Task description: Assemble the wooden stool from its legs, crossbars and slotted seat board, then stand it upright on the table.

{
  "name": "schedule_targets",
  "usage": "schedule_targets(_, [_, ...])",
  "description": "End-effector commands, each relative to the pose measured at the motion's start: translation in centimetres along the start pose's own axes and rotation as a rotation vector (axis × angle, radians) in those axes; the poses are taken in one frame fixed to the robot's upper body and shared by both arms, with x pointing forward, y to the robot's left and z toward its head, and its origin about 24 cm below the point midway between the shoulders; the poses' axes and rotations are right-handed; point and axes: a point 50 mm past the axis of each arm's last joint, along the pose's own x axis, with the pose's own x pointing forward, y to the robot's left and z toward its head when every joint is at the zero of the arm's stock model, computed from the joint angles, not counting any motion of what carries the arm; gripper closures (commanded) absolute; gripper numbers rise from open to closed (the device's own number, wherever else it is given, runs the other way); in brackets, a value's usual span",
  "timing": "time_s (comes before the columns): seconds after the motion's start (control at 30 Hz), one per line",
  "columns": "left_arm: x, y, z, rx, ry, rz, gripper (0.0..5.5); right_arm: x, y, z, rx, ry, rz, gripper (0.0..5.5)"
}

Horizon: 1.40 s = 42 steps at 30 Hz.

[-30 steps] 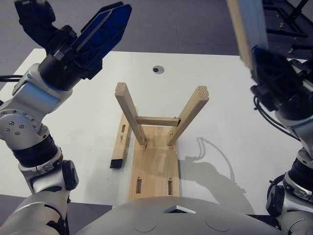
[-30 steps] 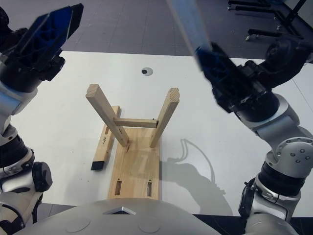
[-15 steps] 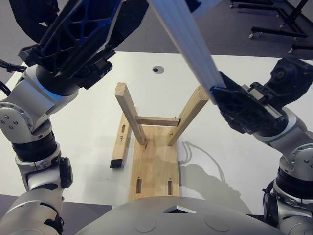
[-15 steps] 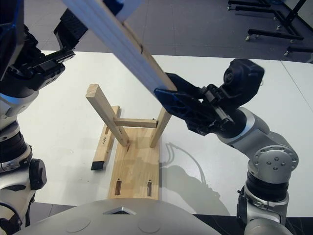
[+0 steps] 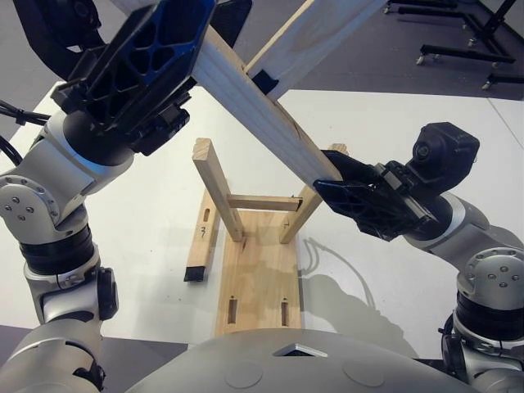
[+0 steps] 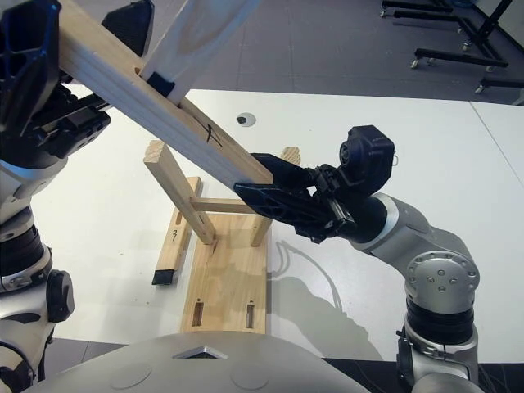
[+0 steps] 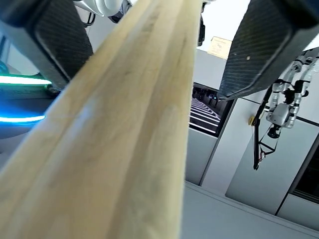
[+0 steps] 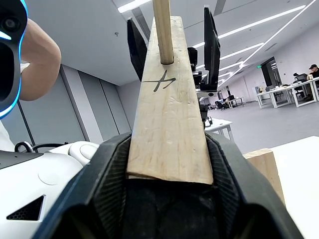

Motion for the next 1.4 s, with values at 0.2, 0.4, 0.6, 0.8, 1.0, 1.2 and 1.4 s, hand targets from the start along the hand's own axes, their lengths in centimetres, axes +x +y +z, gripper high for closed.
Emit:
schedule_targets(0.2, [-0.8,0.7,-1.2,0.007,0.083,0.072,2.90,0.5,-0.2,-0.1,-0.044,0.005,0.006,3.43])
schedule_targets(0.4, [-0.6,0.6,-0.8,0.018,0.054,0.053,3.24,0.6,-0.3,-0.3,-0.063,0.008,0.004,3.43])
schedule_targets(0.6, [-0.7,0.6,-0.7,0.015,0.047,0.043,3.24,0.6,-0.5,-0.5,-0.089,0.022,-0.014,3.43])
schedule_targets(0.8, [-0.9,0.8,-0.5,0.018,0.046,0.056,3.25,0.5,-1.0,-0.8,-0.150,0.062,-0.068,3.43])
schedule_targets(1.0, [-1.2,0.9,-0.7,0.023,0.049,0.065,3.25,0.5,-1.1,-1.2,-0.171,0.095,-0.065,3.43])
schedule_targets(1.2, [-1.0,0.7,-0.7,-0.001,0.043,0.029,3.26,0.7,-1.7,-2.6,-0.148,0.153,-0.047,3.43])
schedule_targets(1.4, [-1.1,0.7,-0.7,-0.018,0.047,0.008,3.26,0.6,-2.0,-3.6,-0.147,0.184,-0.033,3.43])
